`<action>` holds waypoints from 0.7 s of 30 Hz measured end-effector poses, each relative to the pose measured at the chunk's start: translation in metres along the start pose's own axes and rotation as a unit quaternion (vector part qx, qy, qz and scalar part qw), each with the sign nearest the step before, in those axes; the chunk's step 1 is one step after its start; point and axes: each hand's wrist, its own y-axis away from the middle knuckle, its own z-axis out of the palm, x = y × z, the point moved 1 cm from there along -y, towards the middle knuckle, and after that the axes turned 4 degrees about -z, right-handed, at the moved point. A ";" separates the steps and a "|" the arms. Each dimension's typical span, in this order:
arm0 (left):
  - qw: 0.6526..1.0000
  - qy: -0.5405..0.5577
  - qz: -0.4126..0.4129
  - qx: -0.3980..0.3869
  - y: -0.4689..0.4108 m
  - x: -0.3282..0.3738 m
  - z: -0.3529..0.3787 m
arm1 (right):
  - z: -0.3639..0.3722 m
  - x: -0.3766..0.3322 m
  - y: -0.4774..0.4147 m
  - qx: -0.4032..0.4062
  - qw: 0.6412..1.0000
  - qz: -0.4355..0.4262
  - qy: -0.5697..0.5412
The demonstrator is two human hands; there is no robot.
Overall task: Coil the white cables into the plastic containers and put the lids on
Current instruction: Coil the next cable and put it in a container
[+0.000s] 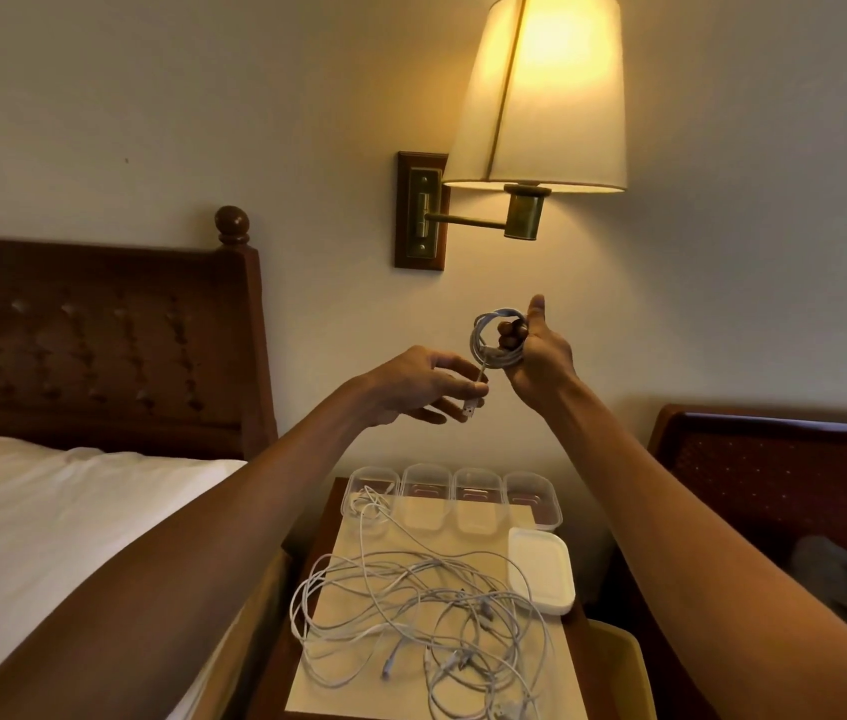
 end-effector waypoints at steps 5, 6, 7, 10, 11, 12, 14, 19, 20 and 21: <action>0.994 0.107 -0.014 -0.026 0.001 0.008 -0.002 | 0.002 -0.003 0.002 -0.012 0.998 -0.015 0.061; 0.992 0.122 -0.015 -0.030 0.001 0.009 -0.005 | 0.002 -0.002 0.002 -0.014 0.997 -0.016 0.078; 0.991 0.131 -0.015 -0.032 0.002 0.009 -0.007 | 0.000 -0.001 0.002 -0.019 0.996 -0.016 0.091; 0.991 0.130 -0.014 -0.016 0.001 0.007 -0.011 | -0.001 0.003 0.002 -0.038 0.994 -0.011 0.103; 0.991 0.134 -0.014 -0.003 0.000 0.005 -0.012 | -0.001 0.004 0.003 -0.043 0.994 -0.009 0.103; 0.990 0.140 -0.014 0.010 -0.001 0.005 -0.013 | -0.001 0.005 0.003 -0.049 0.993 -0.007 0.107; 0.989 0.145 -0.011 0.034 -0.004 0.004 -0.014 | 0.001 0.008 0.005 -0.062 0.991 -0.009 0.122; 0.985 0.162 -0.004 0.060 -0.007 0.002 -0.016 | 0.003 0.011 0.008 -0.094 0.979 0.012 0.183; 0.983 0.171 -0.001 0.062 -0.007 0.001 -0.016 | 0.003 0.011 0.009 -0.092 0.977 0.021 0.190; 0.981 0.179 0.004 0.068 -0.007 0.000 -0.017 | 0.001 0.012 0.009 -0.087 0.977 0.031 0.194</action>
